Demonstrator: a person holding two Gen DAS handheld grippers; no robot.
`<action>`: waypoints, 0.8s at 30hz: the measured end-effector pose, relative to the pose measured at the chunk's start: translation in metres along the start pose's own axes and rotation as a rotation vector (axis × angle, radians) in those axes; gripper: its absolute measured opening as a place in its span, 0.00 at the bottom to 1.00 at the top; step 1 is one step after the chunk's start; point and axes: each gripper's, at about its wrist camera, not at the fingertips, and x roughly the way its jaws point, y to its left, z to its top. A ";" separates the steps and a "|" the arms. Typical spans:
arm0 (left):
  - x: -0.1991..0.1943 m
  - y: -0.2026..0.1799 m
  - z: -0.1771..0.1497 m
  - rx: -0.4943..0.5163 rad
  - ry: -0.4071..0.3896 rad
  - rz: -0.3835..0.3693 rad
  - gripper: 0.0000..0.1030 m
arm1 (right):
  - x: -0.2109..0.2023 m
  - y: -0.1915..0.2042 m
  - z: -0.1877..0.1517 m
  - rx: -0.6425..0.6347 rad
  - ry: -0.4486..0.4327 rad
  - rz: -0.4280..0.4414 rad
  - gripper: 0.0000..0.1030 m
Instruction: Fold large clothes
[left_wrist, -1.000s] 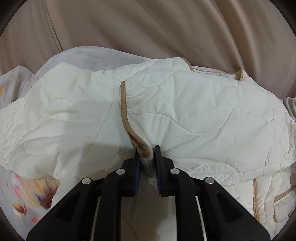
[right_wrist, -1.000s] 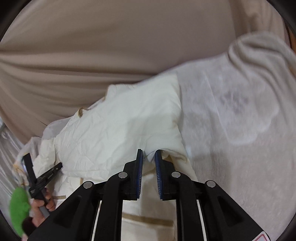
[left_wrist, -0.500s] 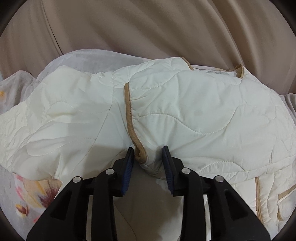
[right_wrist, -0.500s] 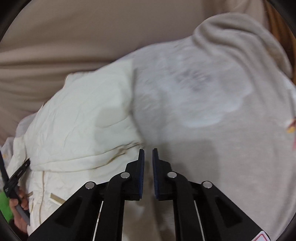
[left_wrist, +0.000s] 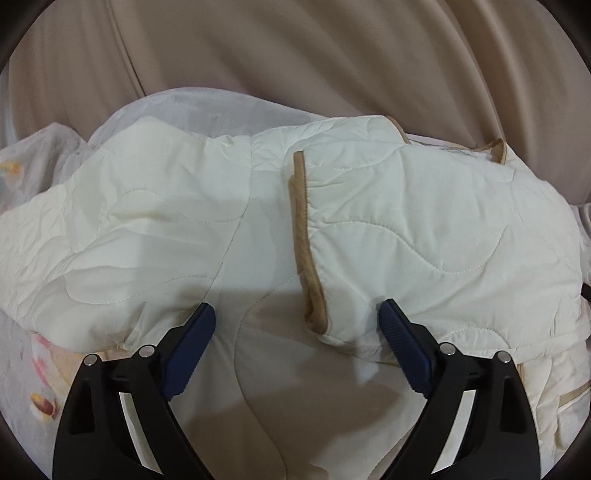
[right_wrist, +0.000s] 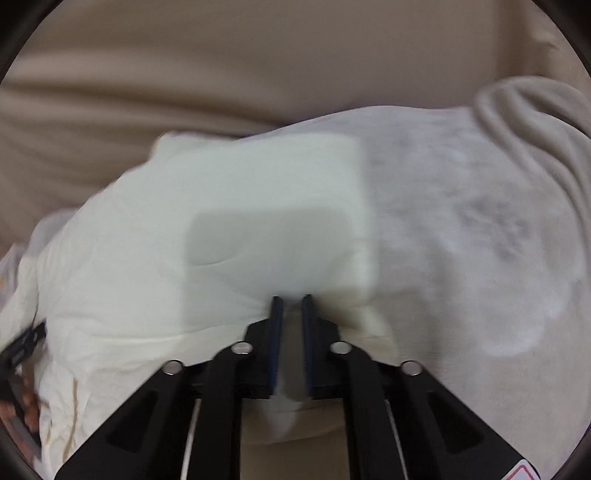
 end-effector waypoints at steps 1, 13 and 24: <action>-0.001 0.001 0.000 -0.006 -0.004 -0.001 0.86 | -0.006 -0.005 0.001 0.004 -0.013 -0.059 0.01; -0.004 0.003 0.002 -0.008 0.055 0.066 0.77 | -0.011 0.020 -0.029 -0.124 0.085 0.007 0.00; -0.106 0.190 -0.027 -0.354 0.030 0.092 0.86 | -0.119 0.063 -0.109 -0.248 0.025 0.036 0.44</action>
